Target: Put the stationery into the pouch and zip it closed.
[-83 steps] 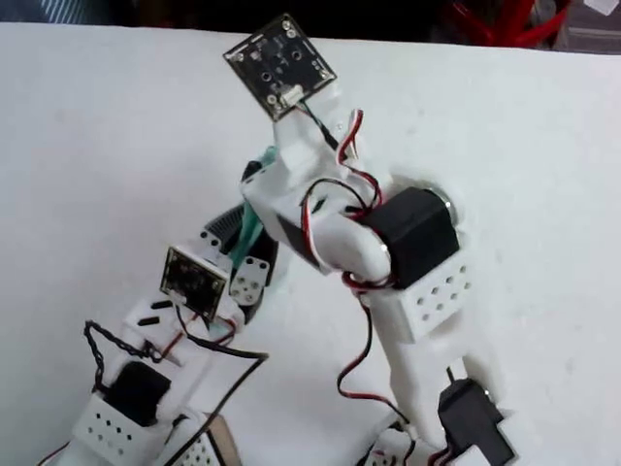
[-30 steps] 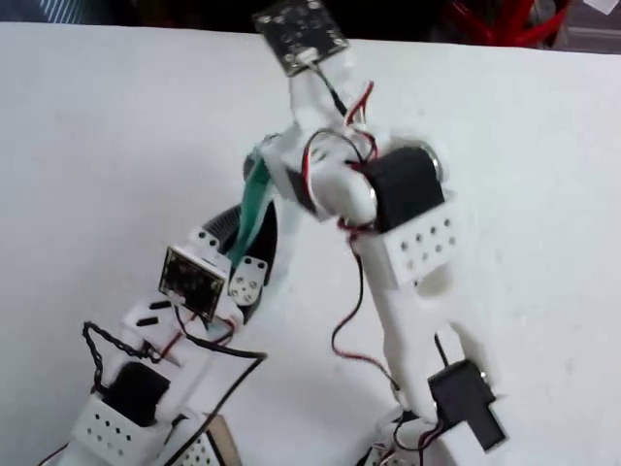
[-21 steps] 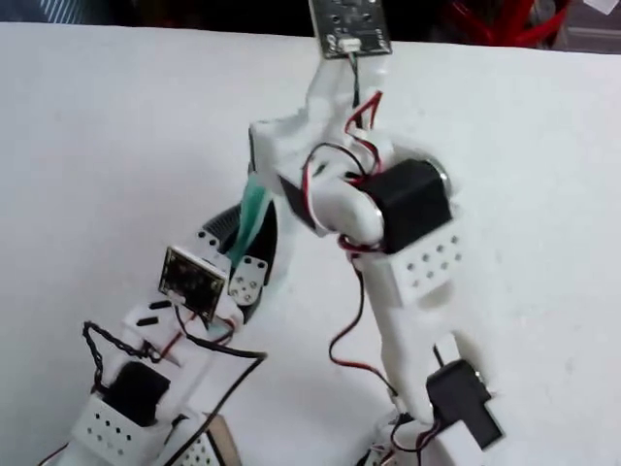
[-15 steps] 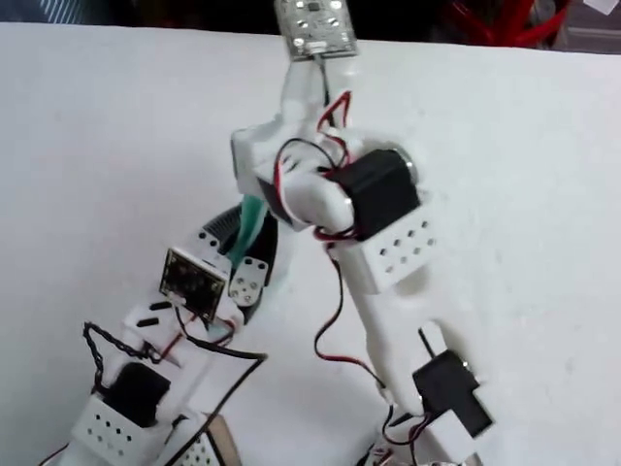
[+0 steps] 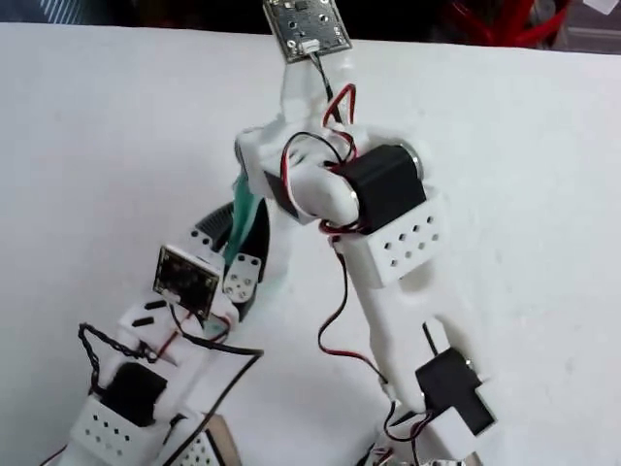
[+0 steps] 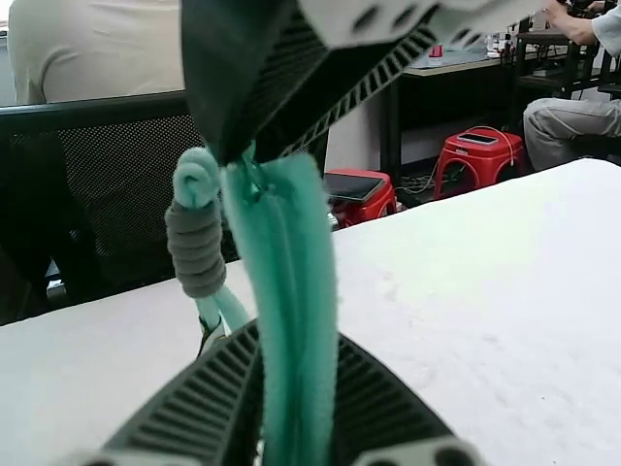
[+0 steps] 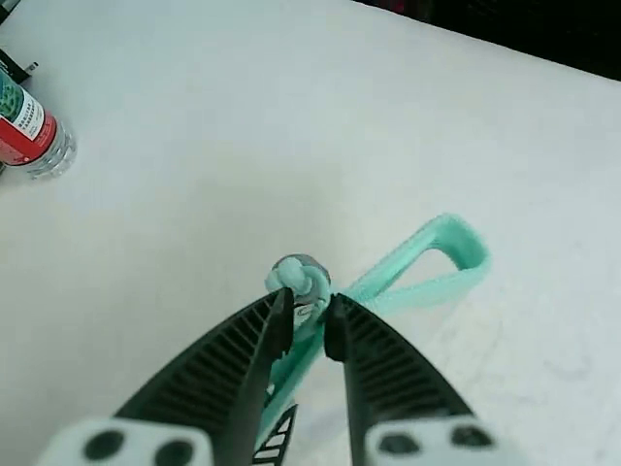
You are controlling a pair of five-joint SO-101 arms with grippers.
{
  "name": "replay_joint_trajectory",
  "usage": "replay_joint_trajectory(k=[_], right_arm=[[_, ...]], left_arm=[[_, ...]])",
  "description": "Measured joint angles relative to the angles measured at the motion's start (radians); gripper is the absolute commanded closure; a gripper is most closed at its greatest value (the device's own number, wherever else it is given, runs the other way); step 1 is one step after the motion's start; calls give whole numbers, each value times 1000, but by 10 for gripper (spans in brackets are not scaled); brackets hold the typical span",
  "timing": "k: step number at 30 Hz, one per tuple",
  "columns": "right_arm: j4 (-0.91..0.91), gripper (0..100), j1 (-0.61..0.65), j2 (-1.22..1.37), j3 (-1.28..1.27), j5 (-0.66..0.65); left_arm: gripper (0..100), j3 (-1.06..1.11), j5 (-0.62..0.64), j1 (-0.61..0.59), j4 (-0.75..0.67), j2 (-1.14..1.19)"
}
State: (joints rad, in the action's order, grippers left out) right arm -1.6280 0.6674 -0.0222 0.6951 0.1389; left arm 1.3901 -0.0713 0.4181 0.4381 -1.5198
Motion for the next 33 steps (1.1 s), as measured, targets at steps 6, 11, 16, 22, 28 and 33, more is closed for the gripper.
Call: replay_joint_trajectory(k=[6,11,16,22,28,33], right_arm=[[0,981,-37,3,23,-9],[17,981,-106,11,28,-61],[35,981,-150,49,21,-77],[74,981,-242,107,21,-123],[103,981,-292,160,20,-164],[94,950,-293,160,40,-167]], left_arm=[[978,0,0,3,-2,0],[978,0,0,5,-2,0],[978,0,0,3,-3,0],[978,0,-2,9,-3,0],[978,0,-2,11,-3,0],[978,0,-3,11,-3,0]])
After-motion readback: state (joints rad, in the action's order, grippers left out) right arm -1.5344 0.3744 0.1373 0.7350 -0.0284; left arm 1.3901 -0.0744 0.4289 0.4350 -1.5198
